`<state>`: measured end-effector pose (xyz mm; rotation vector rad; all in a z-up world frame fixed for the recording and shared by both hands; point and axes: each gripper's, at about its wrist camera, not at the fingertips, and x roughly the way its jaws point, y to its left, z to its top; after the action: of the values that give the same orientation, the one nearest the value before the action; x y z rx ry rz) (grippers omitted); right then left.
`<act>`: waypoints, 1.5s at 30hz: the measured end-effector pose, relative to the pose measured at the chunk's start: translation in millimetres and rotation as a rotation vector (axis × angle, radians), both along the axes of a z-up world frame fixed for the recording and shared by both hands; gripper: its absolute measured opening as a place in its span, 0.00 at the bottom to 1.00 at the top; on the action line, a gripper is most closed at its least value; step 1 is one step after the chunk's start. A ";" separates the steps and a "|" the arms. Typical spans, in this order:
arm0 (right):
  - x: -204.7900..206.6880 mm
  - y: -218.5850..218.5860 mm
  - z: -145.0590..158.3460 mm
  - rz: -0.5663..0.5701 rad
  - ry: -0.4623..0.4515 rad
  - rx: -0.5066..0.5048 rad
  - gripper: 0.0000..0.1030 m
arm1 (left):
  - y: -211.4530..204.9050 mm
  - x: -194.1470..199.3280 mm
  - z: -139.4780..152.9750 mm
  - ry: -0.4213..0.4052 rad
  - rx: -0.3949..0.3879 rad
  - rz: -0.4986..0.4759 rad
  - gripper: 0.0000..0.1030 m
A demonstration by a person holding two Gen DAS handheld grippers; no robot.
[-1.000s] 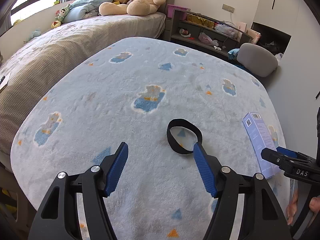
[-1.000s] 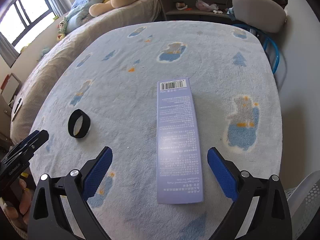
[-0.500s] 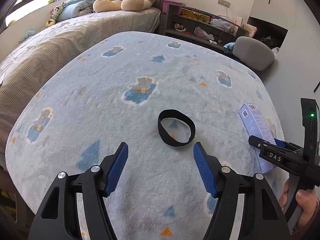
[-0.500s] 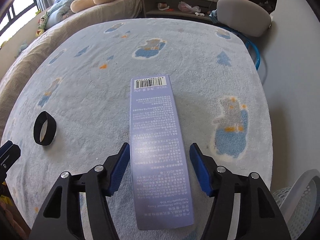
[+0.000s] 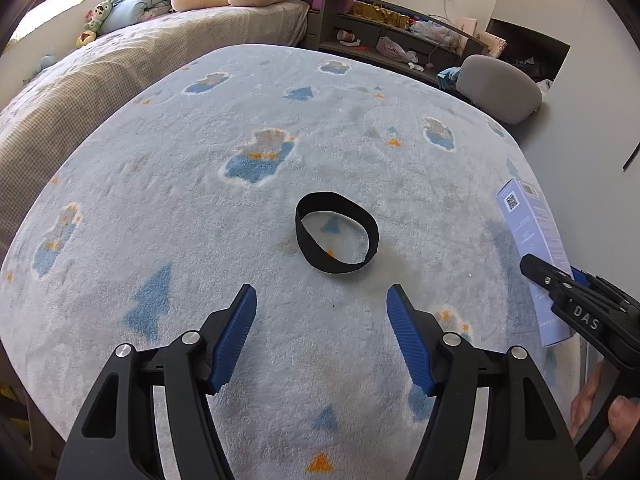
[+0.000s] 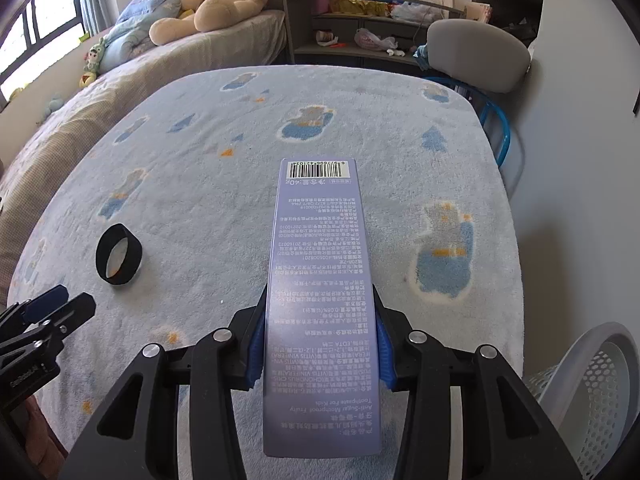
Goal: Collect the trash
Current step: 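Grasp the black elastic band with the left gripper while the right holds the box, then carry band and box over the grey basket and open both grippers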
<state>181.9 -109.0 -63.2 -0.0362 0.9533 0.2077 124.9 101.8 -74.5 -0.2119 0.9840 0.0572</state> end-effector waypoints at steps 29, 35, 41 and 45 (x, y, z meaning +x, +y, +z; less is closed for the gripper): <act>-63.1 -37.9 22.7 -0.079 -0.030 0.118 0.41 | -13.2 44.5 -15.6 0.050 0.040 -0.029 0.20; -80.8 -52.8 28.9 -0.105 -0.042 0.135 0.41 | -33.1 8.2 7.9 0.001 0.026 -0.098 0.20; -107.6 -78.5 40.5 -0.156 -0.078 0.159 0.41 | -73.9 -21.0 43.8 -0.069 0.025 -0.190 0.20; -131.9 -106.3 49.2 -0.211 -0.112 0.156 0.41 | -116.2 -36.4 65.2 -0.121 0.038 -0.269 0.20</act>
<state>50.1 -215.3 -14.0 0.1941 0.8201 0.0838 88.5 -14.4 -9.3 -0.0463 0.8827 -0.1806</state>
